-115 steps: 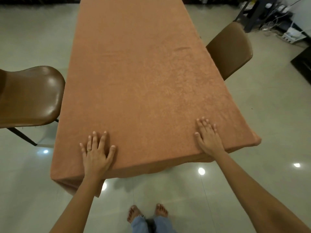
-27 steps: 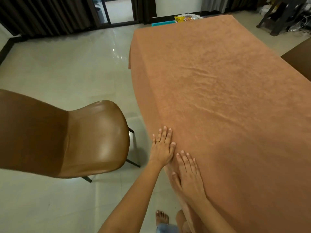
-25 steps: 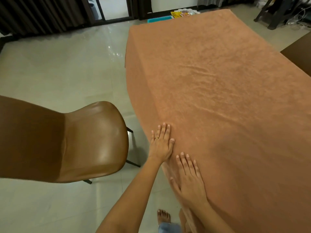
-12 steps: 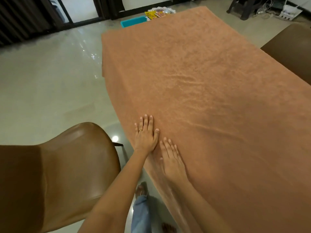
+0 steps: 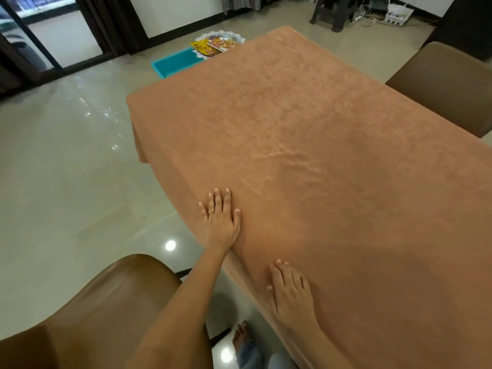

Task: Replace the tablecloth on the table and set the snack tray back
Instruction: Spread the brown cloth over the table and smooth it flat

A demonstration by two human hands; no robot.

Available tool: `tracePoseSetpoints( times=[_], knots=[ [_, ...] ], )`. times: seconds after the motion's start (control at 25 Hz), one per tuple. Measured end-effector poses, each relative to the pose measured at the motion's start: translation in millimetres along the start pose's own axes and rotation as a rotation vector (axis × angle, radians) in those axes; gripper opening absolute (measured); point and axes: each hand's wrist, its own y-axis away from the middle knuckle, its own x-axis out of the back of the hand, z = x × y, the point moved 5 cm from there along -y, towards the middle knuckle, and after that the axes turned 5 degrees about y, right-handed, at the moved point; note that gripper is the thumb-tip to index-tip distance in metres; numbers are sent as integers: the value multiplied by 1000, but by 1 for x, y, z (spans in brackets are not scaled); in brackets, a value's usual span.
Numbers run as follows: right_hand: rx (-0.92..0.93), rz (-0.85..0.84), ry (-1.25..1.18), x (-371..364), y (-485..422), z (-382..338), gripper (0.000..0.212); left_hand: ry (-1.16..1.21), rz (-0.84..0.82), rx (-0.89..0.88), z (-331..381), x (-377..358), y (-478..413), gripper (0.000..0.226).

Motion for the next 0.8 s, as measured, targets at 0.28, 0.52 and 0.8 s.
tracePoseSetpoints(
  times=[0.28, 0.52, 0.8],
  knots=[
    [-145, -51, -15, -16, -152, -57, 58, -166, -165, -472, -9, 13, -66, 59],
    [-172, -54, 19, -26, -149, -57, 66, -230, -166, -441, -43, 36, -143, 59],
    [-169, -51, 89, -27, -148, -46, 67, -198, -154, -295, -78, 51, -204, 60]
  ],
)
